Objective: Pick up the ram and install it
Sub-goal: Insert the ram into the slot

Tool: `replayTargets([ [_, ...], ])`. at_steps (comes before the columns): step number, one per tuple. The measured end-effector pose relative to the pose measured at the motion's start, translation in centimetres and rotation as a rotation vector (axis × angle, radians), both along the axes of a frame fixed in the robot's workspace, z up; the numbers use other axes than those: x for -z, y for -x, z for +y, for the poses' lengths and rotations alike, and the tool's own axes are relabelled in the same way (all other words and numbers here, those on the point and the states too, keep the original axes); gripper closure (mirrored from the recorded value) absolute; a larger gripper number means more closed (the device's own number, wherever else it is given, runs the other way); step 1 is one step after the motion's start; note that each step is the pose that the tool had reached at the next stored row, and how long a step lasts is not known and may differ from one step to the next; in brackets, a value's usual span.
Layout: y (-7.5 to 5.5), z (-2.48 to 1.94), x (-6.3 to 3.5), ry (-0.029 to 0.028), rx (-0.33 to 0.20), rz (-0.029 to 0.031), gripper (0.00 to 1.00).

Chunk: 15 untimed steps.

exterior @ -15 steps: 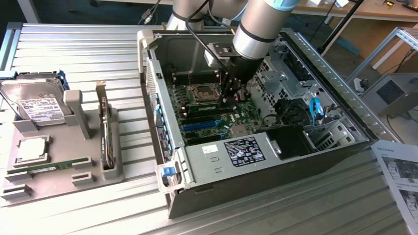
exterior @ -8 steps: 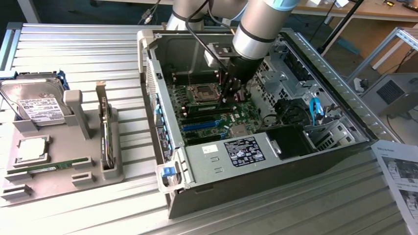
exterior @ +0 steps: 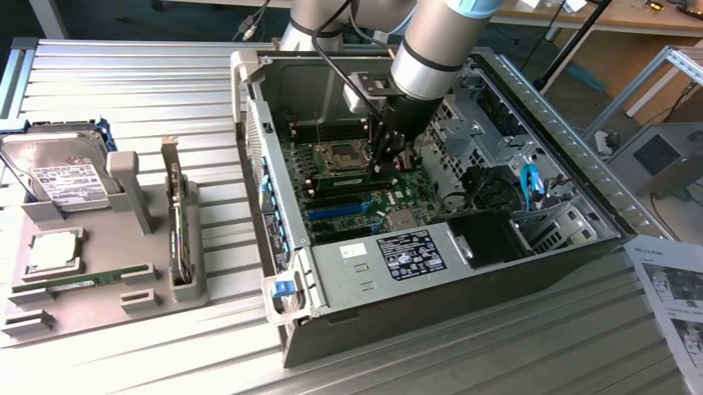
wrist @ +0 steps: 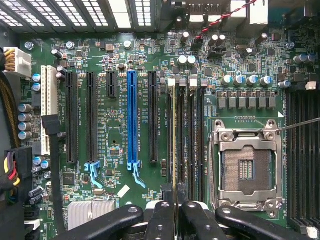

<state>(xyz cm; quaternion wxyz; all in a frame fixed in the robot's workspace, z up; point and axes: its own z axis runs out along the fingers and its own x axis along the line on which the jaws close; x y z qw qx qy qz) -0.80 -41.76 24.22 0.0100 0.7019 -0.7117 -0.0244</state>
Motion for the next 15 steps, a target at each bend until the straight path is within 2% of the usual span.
replayTargets([
  [15,0.0,0.0,0.14,0.0,-0.004,0.0,0.88],
])
